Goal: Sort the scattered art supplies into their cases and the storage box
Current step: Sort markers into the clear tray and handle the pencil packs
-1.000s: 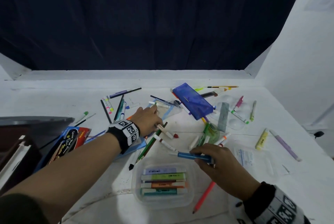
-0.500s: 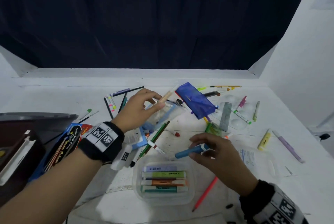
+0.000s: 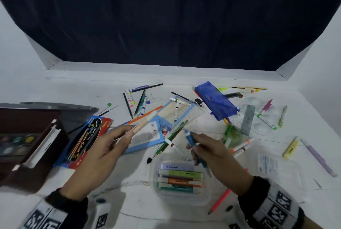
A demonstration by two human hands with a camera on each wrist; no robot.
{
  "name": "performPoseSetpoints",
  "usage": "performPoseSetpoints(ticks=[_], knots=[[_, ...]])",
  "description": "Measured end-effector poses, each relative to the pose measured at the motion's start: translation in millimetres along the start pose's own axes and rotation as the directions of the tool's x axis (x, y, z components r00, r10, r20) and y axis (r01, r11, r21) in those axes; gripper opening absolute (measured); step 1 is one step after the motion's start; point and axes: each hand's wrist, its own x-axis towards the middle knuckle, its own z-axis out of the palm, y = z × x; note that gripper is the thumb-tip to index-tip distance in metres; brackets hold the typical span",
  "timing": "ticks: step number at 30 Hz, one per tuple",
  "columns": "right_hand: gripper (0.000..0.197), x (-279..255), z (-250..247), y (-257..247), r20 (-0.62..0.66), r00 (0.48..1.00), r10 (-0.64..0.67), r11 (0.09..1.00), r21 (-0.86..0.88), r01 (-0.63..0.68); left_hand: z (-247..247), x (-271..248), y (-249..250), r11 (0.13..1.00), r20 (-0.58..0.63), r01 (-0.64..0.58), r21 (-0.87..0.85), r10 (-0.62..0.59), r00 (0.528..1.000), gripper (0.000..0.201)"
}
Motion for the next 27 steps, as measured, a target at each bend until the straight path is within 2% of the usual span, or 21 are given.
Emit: performPoseSetpoints(ticks=[2,4,8,11,14,18,22,24,25,27], knots=[[0.036,0,5,4,0.143,0.986,-0.081,0.94,-0.319,0.123,-7,-17,-12,0.998,-0.01,0.063,0.023,-0.062,0.998,0.024],[0.039,-2,11,4,0.271,0.958,-0.096,0.828,-0.512,0.228,-12,-34,-18,0.995,-0.006,0.101,0.02,-0.1,0.995,0.019],[0.037,-8,22,-3,0.445,0.894,-0.057,0.675,-0.642,0.363,-17,-54,-16,0.981,-0.016,0.195,0.006,-0.195,0.981,0.023],[0.03,-4,32,-3,0.495,0.867,-0.047,0.5,-0.74,0.45,-19,-58,-11,0.976,-0.083,0.212,-0.051,-0.216,0.973,0.02],[0.018,1,43,4,0.523,0.851,-0.058,0.351,-0.787,0.507,-17,-60,-5,0.949,-0.161,0.231,-0.213,-0.268,0.95,0.017],[0.004,8,52,10,0.514,0.857,-0.044,0.303,-0.81,0.501,-7,-57,-4,0.914,-0.258,0.215,-0.344,-0.312,0.914,0.041],[0.015,11,55,13,0.506,0.862,-0.041,0.309,-0.814,0.492,10,-48,-3,0.85,-0.202,0.228,-0.474,-0.356,0.912,0.043],[0.009,10,54,9,0.51,0.859,-0.039,0.34,-0.802,0.492,21,-45,-1,0.867,-0.106,0.27,-0.418,-0.341,0.934,0.044],[0.01,10,52,8,0.51,0.86,-0.029,0.346,-0.801,0.487,26,-44,-2,0.902,-0.055,0.27,-0.337,-0.305,0.951,0.042],[0.021,9,46,5,0.501,0.865,-0.035,0.377,-0.795,0.476,35,-41,-6,0.978,0.037,0.183,-0.097,-0.181,0.983,0.029]])
